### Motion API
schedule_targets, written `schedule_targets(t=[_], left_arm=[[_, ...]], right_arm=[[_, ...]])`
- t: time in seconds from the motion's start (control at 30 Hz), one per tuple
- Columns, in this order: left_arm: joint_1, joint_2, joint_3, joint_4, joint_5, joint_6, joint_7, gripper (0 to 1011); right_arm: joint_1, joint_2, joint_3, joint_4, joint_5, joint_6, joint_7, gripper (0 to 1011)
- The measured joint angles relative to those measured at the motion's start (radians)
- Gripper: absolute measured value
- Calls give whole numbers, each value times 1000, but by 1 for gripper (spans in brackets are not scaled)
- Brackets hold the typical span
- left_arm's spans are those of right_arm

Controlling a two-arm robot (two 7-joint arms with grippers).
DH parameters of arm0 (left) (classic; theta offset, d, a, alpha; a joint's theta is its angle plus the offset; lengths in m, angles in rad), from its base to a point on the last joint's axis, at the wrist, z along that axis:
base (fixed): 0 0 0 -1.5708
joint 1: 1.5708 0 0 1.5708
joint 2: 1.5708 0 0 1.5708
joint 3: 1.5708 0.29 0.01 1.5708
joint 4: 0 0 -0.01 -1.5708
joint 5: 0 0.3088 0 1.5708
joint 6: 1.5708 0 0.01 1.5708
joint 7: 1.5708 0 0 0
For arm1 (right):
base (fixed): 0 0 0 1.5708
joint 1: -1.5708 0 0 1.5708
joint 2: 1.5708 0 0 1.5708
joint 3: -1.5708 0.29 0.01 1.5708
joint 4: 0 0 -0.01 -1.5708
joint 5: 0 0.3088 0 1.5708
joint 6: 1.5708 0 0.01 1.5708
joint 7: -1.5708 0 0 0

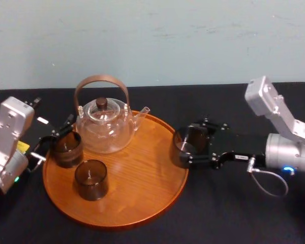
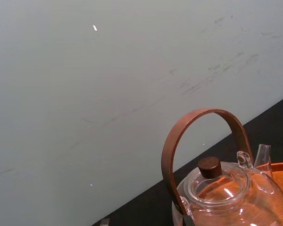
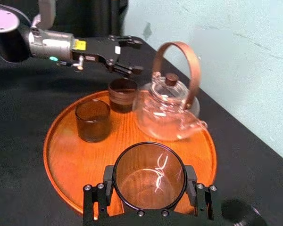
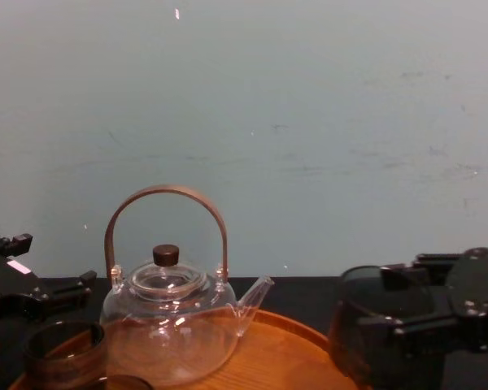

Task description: Pick up the glass from the table and place it on the tray.

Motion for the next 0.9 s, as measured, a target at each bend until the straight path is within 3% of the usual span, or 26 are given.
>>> schedule_targets(t=[0.47, 0.9], left_arm=[[0, 0, 0, 0, 0, 0, 0, 1002], [0, 0, 0, 0, 0, 0, 0, 1001]], right_arm=[[81, -97, -101, 81, -18, -27, 41, 902], [97, -140, -150, 150, -42, -44, 41, 902]])
